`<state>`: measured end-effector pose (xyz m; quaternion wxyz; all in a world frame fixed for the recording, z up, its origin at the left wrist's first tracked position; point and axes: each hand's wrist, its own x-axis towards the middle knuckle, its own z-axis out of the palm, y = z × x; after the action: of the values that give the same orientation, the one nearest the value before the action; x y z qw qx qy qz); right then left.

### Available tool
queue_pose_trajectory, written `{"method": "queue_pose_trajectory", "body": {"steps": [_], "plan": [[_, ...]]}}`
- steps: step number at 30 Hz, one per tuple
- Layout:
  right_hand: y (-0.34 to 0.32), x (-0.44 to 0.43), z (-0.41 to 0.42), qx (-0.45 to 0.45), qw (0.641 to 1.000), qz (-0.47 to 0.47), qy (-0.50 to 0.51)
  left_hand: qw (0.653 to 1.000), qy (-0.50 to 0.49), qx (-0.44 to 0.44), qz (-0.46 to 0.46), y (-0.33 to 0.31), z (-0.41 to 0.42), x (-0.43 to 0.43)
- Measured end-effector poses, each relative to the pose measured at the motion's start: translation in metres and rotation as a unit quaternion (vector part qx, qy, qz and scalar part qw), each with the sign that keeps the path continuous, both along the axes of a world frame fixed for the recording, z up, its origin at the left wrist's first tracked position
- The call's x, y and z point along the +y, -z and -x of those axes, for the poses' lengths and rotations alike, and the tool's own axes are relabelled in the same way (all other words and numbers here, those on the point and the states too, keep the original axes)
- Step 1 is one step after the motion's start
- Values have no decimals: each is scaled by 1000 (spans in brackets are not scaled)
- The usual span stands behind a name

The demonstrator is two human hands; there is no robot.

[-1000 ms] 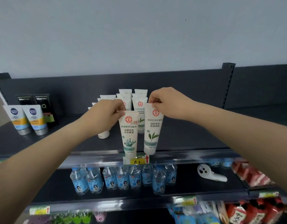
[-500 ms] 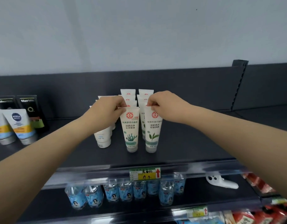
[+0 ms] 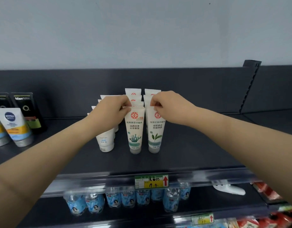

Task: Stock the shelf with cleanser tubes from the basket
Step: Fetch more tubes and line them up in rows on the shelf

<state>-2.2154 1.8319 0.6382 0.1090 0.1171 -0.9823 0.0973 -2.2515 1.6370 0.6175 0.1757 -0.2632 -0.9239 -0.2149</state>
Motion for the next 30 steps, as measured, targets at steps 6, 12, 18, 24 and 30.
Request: {"method": "queue_pose_trajectory", "body": {"steps": [6,12,18,24,30], "plan": [[4,0,-3,-2,1000,7,-15,1000,-12,-20,-6,-1,-7,0],[2,2,-10,12,1000,17,-12,999,-18,-28,-20,2,-11,0],[2,6,-18,27,999,27,-12,999,-21,-24,-25,6,-14,-2],[4,13,-32,33,999,26,-22,1000,-21,18,4,4,-27,-1],[2,19,-54,37,999,13,-33,998,-35,43,27,4,-52,0]]}}
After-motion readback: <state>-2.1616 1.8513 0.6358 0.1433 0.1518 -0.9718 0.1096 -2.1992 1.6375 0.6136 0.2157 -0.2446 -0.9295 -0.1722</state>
